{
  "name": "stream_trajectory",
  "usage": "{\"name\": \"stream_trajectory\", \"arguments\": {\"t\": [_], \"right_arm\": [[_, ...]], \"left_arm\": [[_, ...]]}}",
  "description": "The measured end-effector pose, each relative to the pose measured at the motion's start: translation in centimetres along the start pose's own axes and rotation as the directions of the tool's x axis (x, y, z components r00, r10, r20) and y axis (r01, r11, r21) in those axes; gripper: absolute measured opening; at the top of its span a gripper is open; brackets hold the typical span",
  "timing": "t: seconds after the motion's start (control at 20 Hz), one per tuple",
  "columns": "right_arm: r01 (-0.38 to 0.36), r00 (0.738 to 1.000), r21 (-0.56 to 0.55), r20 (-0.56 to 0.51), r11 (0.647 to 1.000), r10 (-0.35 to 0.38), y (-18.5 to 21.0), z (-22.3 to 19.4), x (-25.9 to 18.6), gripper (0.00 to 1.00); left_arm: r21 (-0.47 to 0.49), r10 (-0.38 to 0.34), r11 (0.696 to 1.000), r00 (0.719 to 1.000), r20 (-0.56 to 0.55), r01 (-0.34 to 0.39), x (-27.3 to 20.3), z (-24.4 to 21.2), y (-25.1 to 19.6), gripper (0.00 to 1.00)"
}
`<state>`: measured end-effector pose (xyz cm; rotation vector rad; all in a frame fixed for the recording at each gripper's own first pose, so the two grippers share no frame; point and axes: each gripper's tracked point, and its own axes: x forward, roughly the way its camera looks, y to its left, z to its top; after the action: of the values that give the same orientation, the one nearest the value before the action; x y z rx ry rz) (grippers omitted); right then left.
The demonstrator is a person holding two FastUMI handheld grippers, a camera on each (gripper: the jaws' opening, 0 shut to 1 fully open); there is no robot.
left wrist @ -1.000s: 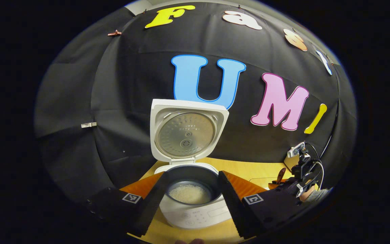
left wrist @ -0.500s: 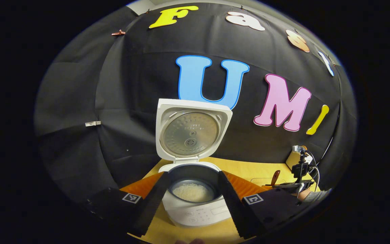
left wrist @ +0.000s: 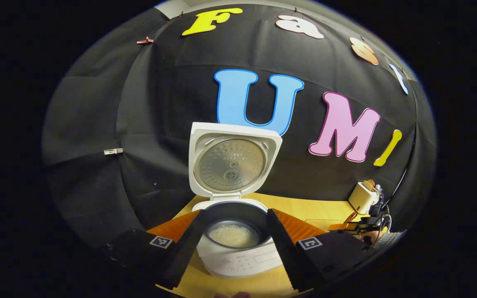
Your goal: Close the left gripper, press the button to open the rice cooker; take a wooden spoon from the chopstick holder with the right hand, scoop a spoonful of rice and pour it into the rice cooker, then put the wooden spoon back into the chopstick holder.
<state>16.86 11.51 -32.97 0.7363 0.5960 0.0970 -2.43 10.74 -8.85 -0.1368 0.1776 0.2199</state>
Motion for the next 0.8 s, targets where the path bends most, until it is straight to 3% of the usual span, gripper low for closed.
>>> {"name": "stream_trajectory", "arguments": {"t": [0.45,0.8], "right_arm": [[-0.036,0.995,0.149,0.099,0.988,0.021,0.3,4.1,-3.3,0.18],[-0.089,0.986,0.175,0.153,0.980,0.062,3.1,7.2,-5.7,0.18]], "left_arm": [[-0.007,0.005,1.000,1.000,0.013,-0.005,-0.6,0.4,0.5,0.94],[0.004,0.012,1.000,1.000,0.014,-0.012,-1.3,0.2,1.1,0.94]]}}
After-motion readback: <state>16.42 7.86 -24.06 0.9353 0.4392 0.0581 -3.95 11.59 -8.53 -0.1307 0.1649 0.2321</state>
